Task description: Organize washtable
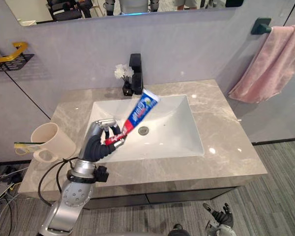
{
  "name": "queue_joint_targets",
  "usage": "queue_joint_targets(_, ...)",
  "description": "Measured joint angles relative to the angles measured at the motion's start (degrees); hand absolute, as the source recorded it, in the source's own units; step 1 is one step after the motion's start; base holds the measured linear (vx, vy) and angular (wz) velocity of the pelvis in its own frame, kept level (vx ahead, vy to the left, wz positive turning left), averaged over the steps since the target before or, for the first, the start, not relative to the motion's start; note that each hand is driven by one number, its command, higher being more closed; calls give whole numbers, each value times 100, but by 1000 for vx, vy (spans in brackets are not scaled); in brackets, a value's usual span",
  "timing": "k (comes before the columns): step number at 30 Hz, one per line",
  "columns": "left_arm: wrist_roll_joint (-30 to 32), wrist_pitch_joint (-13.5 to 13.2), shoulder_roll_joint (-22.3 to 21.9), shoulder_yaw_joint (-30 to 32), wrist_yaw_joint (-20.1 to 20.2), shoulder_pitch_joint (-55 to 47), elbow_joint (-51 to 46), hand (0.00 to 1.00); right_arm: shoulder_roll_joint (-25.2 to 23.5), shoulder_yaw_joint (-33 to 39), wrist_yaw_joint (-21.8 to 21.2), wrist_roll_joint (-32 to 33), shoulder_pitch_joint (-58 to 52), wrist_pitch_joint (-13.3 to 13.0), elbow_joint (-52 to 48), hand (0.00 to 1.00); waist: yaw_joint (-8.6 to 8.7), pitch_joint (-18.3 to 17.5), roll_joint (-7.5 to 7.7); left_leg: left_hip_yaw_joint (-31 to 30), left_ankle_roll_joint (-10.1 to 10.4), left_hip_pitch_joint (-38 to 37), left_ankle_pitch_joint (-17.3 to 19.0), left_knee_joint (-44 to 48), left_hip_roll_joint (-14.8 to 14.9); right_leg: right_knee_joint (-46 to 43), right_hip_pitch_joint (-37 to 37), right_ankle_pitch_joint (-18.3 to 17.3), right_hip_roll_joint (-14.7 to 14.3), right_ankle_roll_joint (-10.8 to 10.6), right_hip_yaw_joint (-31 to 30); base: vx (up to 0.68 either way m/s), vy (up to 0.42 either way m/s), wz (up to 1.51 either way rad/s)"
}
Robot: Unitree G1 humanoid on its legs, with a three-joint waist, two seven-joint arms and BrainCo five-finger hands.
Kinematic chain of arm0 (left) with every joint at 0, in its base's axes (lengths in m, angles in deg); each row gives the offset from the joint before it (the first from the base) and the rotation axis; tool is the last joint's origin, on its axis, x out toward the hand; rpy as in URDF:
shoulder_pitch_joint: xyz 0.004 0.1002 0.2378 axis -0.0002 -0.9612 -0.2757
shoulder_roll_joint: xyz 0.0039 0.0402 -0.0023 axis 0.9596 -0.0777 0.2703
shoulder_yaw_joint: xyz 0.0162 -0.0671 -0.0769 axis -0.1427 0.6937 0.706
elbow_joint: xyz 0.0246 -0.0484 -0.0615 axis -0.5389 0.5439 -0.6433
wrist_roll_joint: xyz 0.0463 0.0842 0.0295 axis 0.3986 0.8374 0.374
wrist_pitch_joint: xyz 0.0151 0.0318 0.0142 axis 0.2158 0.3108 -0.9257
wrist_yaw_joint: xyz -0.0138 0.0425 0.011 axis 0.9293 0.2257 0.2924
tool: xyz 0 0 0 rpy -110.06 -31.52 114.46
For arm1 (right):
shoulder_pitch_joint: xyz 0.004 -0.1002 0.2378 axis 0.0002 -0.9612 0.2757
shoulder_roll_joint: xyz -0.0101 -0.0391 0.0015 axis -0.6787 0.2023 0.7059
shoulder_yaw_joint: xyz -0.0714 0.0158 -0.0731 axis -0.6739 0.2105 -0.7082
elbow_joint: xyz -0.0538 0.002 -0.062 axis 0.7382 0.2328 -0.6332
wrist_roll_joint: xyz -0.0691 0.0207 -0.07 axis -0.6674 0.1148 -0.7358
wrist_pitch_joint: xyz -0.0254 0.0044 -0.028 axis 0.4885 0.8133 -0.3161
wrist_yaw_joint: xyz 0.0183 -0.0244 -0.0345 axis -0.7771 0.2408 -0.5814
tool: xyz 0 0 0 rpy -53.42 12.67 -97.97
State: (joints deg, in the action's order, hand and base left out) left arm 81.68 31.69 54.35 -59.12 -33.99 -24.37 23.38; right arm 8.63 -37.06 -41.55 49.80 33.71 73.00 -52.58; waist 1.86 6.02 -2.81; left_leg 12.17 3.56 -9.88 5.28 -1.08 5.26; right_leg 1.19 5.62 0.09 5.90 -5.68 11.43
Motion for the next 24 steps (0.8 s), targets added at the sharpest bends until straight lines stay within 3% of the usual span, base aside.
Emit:
queue_joint_targets(6,-20,13,-239,161,-167,-10,-269,100,-214,123,61,-33,-283,8,-1384,0,-11,-95,62,210,6,-5,28,5,23,-51,-98,2,-11,-1,-141,-20,-1,-13)
queue_joint_targets(14,-176,26,-389,301,-186,-9,-284,100,-171,708,236,-534,-661,46,-4038,0,44,-145,118,365,66,14,125,114,94,-91,-194,1,-87,1,-320,-4,-13,-13)
queue_joint_targets(20,-214,40,-368,276,-67,-9,-285,100,29,1084,-61,-720,-951,-20,-5615,0,103,-171,128,358,63,91,137,120,72,-95,-290,3,-87,1,-357,-5,-4,-2)
queue_joint_targets(24,-213,37,-270,256,87,-9,-286,100,49,1119,-279,-751,-924,-145,-6000,0,136,-199,179,338,63,114,137,169,54,-92,-316,9,-91,8,-351,0,0,0)
